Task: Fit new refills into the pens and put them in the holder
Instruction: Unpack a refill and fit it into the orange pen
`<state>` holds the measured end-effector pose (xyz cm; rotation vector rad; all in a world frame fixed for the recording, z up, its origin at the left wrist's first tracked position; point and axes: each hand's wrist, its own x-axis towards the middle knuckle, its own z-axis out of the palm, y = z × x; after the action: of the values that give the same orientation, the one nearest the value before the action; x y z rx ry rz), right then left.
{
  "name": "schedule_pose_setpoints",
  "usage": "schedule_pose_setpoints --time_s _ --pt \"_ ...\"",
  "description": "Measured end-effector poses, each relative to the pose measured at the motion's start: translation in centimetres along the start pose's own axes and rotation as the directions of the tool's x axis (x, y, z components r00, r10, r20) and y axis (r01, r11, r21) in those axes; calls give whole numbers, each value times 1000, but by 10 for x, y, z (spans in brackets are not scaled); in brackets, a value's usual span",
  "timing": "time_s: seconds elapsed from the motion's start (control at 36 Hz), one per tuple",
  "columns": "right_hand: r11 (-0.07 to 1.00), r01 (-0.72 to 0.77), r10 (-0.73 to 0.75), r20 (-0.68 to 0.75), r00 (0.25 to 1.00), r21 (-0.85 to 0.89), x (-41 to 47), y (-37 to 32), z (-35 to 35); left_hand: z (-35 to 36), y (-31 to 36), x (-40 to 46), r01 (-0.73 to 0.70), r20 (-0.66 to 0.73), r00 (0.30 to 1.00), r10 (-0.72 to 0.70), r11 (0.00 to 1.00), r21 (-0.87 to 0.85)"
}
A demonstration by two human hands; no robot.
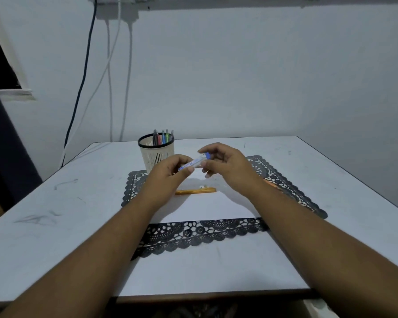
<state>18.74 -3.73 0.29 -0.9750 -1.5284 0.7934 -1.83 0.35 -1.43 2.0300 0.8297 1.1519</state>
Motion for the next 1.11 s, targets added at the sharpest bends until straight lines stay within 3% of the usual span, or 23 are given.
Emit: schedule_pose_setpoints --time_s 0.14,0.33,0.5,0.69,0.81,0.92,1.0,1.11 --pt "898 -233 234 45 971 374 1 -7 3 -3 -2 -1 -64 -59 996 74 985 158" --pt "714 -378 404 93 910 589 2 -15 1 -5 4 0 -248 -10 960 280 864 438" --pt "676 -411 476 63 877 611 2 -12 4 -3 5 0 -259 -6 954 298 837 482" --pt "792 -374 423 8 906 482 2 -13 3 -2 8 1 -235 -56 952 301 834 499" --pt "789 -419 470 -3 883 450 1 -10 4 -2 12 -2 -183 -107 963 246 893 412" --pt "690 -463 537 36 843 556 1 -10 9 0 16 -5 -71 -177 980 89 992 105" --pt "608 -492 567 93 818 623 1 -11 13 0 19 -6 -20 -159 987 -7 985 -170" --pt "550 -518 571 157 806 655 0 -11 16 -2 17 -5 -14 -138 990 -29 952 -306"
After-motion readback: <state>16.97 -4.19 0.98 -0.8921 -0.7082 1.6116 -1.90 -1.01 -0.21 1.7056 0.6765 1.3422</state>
